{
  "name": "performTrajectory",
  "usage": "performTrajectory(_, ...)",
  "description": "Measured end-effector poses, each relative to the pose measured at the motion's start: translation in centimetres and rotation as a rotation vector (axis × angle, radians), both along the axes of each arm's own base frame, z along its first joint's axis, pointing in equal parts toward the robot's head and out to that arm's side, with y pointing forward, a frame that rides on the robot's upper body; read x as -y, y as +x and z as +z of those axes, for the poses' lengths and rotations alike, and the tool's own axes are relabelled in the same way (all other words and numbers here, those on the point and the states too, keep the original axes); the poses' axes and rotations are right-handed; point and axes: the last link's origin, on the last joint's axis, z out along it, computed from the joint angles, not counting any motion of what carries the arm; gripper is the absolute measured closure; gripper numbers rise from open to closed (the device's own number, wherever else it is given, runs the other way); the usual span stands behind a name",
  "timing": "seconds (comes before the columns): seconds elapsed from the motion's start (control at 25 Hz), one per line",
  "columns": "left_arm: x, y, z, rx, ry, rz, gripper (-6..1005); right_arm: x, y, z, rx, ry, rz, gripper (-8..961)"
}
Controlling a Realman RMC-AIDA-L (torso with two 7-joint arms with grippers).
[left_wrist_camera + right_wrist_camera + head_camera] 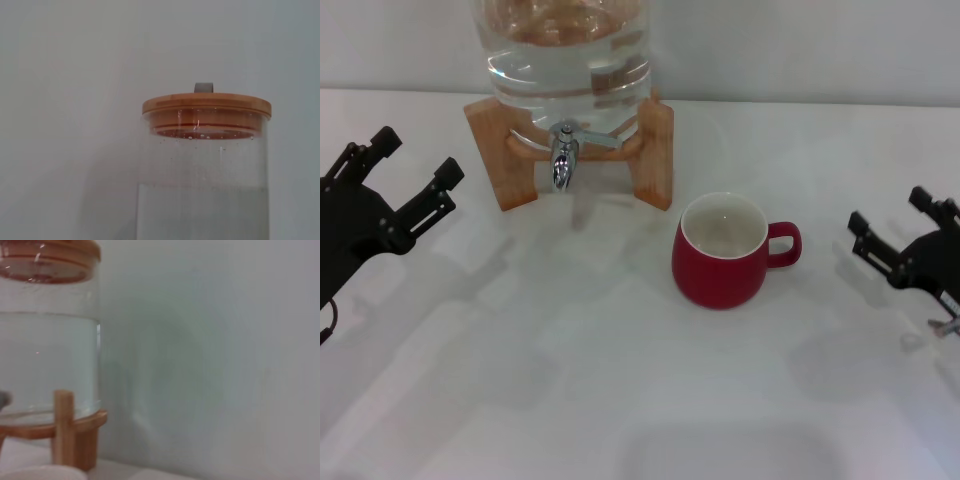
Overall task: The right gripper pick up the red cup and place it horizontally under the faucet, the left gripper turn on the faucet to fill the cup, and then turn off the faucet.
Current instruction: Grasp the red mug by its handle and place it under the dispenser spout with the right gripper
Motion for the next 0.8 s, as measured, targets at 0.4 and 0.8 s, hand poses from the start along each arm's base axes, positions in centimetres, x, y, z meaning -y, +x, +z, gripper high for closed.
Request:
performTrajectory(0.4,0.1,0.0,0.0,0.000,0.000,0.002,113,-1.1,0.3,1.1,-0.023,0.057,-0.044,95)
performTrajectory(0.8,0.2,-0.1,0.0,-0.001,-0.003,0.005,114,-0.7,-0.5,-0.3,0.004,-0.011,0.001,96)
